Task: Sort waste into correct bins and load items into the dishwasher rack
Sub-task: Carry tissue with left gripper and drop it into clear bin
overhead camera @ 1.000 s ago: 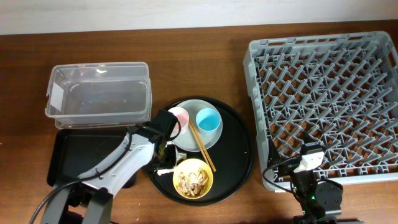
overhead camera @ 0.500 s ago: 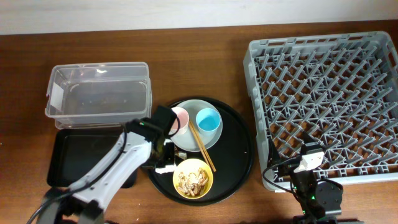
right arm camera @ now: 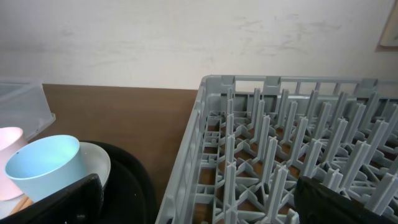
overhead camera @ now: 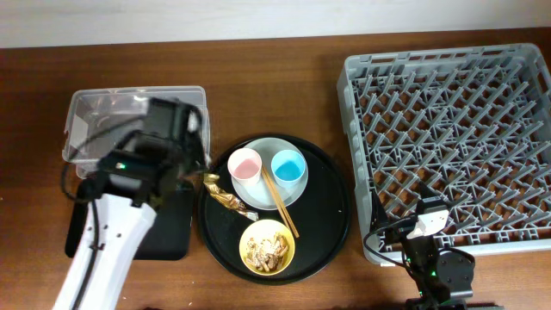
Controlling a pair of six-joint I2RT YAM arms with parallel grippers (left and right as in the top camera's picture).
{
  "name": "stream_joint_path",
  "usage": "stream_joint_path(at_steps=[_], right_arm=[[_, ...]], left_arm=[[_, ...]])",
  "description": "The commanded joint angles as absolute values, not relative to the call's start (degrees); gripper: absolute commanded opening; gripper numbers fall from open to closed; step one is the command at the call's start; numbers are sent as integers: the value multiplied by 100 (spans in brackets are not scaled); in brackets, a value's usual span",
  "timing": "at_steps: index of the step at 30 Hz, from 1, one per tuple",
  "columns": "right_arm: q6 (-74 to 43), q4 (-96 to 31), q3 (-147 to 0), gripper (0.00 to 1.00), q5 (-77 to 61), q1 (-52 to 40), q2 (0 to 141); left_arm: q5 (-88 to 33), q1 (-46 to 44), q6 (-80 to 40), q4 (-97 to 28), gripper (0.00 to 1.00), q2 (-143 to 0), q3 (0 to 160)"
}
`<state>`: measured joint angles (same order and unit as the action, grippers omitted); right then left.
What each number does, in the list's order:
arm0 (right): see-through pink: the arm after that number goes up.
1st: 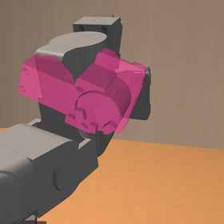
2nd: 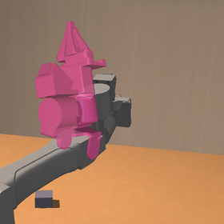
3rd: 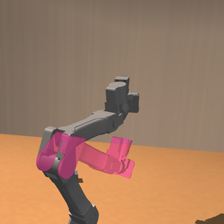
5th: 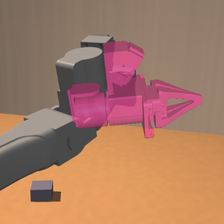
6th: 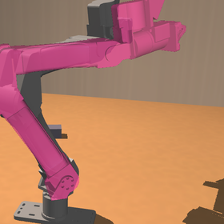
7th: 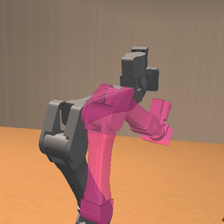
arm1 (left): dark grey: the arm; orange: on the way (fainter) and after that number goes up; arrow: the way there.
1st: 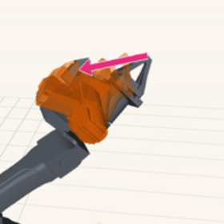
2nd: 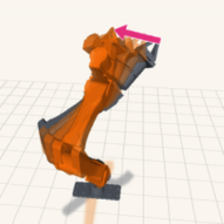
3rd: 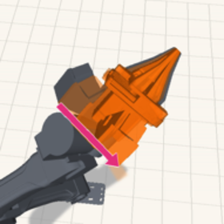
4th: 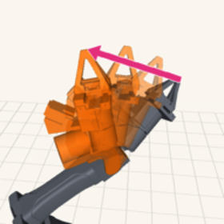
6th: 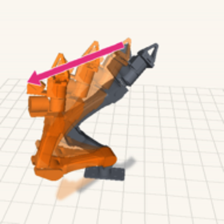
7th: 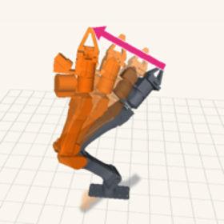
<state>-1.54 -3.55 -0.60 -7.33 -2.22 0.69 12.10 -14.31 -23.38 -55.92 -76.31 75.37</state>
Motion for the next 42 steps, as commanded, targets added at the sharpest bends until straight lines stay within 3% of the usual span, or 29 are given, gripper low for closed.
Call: stream_joint_path(at_steps=[1, 10, 12, 14, 15, 17, 22, 25, 26, 27, 28, 29, 30, 32, 33, 39, 42], right_arm=[[-220, -388, -32, 99, -690, -185, 21], [-220, -388, -32, 99, -690, -185, 21], [-220, -388, -32, 99, -690, -185, 21], [-220, -388, -32, 99, -690, -185, 21], [-220, -388, -32, 99, -690, -185, 21], [-220, -388, -32, 99, -690, -185, 21], [-220, -388, -32, 99, -690, -185, 21], [-220, -388, -32, 99, -690, -185, 21], [-220, -388, -32, 99, -690, -185, 21], [-220, -388, -32, 99, -690, -185, 21], [-220, -388, -32, 99, -690, -185, 21], [-220, -388, -32, 99, -690, -185, 21], [-220, -388, -32, 99, -690, -185, 21], [-220, -388, -32, 99, -690, -185, 21], [-220, -388, -32, 99, -690, -185, 21], [-220, -388, -32, 99, -690, -185, 21], [-220, -388, -32, 99, -690, -185, 21]], left_arm=[[1761, -989, -2265, -5094, 0, -7931, 7605], [1763, -451, -2263, -3798, 2, -9651, 7605], [1761, -355, -2263, -3634, 21, -9891, 7605], [1758, -248, -2263, -3531, 72, -10060, 7605], [1747, -191, -2263, -3516, 87, -10090, 7605], [1671, -119, -2261, -3518, 97, -10075, 7620], [812, -58, -2112, -3887, 94, -9629, 7717], [-316, -62, -2112, -4403, 62, -9072, 7717], [-731, -62, -2112, -4584, 38, -8884, 7717], [-1201, -62, -2112, -4827, 22, -8635, 7717], [-1577, -62, -2112, -5081, 18, -8407, 7714], [-1796, -62, -2110, -5304, 27, -8211, 7717], [-1833, -62, -2108, -5498, 29, -8047, 7714], [-1826, -62, -2093, -5946, 6, -7795, 7714], [-1824, -71, -2095, -6217, 0, -7736, 7699], [-1358, -357, -2486, -6919, 2, -7701, 7210], [-1264, -598, -3006, -6648, 23, -7717, 6650]])
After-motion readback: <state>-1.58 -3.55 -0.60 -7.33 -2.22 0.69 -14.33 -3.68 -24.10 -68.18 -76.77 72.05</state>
